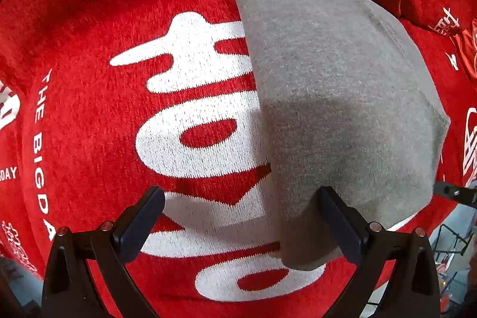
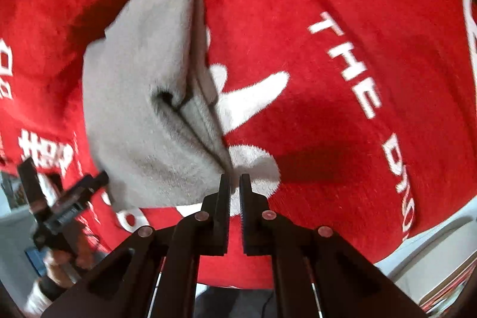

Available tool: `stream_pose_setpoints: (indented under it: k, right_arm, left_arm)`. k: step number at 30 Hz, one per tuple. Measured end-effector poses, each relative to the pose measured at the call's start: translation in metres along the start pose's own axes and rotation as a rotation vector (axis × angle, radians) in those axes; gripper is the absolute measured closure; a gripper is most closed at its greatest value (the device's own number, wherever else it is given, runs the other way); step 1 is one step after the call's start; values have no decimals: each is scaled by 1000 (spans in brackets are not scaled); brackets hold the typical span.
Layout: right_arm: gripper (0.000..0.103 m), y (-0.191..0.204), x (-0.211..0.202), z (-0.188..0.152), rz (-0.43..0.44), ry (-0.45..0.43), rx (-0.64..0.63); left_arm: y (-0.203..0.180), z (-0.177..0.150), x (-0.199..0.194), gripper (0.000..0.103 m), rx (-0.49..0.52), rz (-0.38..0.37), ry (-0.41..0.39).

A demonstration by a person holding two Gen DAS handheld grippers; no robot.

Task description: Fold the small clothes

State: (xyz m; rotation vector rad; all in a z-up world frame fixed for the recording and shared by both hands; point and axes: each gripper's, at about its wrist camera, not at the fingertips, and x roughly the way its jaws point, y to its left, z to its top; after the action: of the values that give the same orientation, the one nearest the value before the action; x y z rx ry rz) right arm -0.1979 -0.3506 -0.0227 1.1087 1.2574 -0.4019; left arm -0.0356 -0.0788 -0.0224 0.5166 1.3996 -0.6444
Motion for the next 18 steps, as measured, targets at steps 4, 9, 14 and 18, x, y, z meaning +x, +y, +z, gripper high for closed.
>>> stream_pose_setpoints:
  k: [4, 9, 14, 18]
  right_arm:
    - [95, -4, -17, 4, 0, -46, 13]
    - [95, 1, -26, 14, 18, -74, 30]
    - [95, 9, -23, 20, 28, -70, 23]
    - [95, 10, -23, 26, 29, -66, 14]
  left_arm:
    - [-6, 0, -4, 0, 23, 24, -16]
    - [-22, -2, -13, 0, 64, 59, -34]
    - [-30, 3, -15, 0, 77, 55, -20]
    - [-24, 12, -11, 0, 88, 53, -16]
